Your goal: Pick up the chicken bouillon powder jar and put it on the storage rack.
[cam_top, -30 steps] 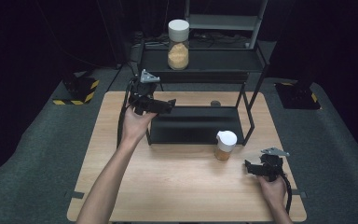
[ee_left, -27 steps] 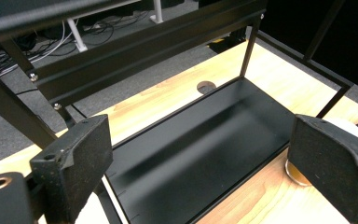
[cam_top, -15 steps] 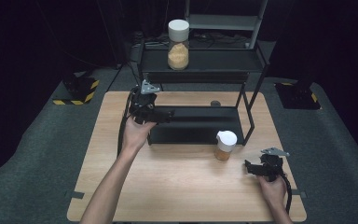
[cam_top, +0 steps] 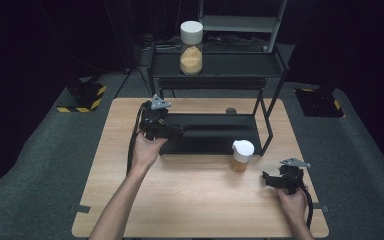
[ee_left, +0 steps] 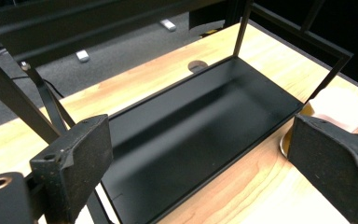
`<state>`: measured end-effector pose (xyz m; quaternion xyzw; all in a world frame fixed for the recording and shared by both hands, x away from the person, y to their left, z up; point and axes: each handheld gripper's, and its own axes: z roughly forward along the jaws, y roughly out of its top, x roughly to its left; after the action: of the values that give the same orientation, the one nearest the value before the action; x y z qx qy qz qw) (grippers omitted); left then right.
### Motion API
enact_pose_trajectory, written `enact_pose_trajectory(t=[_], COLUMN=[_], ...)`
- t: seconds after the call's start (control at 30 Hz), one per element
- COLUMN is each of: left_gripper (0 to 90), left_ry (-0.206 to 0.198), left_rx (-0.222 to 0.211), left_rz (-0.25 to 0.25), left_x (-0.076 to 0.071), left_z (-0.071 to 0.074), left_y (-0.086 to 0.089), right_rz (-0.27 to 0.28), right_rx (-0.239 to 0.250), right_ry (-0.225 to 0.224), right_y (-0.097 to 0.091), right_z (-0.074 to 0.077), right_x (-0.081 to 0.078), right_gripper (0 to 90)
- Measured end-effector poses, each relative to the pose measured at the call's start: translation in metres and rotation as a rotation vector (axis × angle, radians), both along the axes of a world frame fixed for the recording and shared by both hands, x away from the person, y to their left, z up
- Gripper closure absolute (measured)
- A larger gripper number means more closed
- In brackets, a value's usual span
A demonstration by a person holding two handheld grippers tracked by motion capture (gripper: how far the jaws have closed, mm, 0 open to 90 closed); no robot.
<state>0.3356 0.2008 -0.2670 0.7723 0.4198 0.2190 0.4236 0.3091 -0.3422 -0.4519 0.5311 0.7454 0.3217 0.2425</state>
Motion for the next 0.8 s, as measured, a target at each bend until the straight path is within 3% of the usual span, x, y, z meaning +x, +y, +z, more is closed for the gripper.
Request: enact_pose_trajectory(t=[0.4,0.8], left_gripper=[5.9,5.4], left_ry=[0.028,0.050], left_rx=[-0.035,0.026], left_rz=[0.018,0.005], left_x=[-0.003,-0.004], left_z=[-0.022,-0.045], left_y=[0.009,-0.004], right_rz=[-0.001,-0.001], right_rx=[0.000,0.000], right_ry=[0.000,0.000], right_y=[0.000,0.000], right_z=[0.000,0.000], right_x=[0.000,0.000], right_gripper=[5.7,5.7])
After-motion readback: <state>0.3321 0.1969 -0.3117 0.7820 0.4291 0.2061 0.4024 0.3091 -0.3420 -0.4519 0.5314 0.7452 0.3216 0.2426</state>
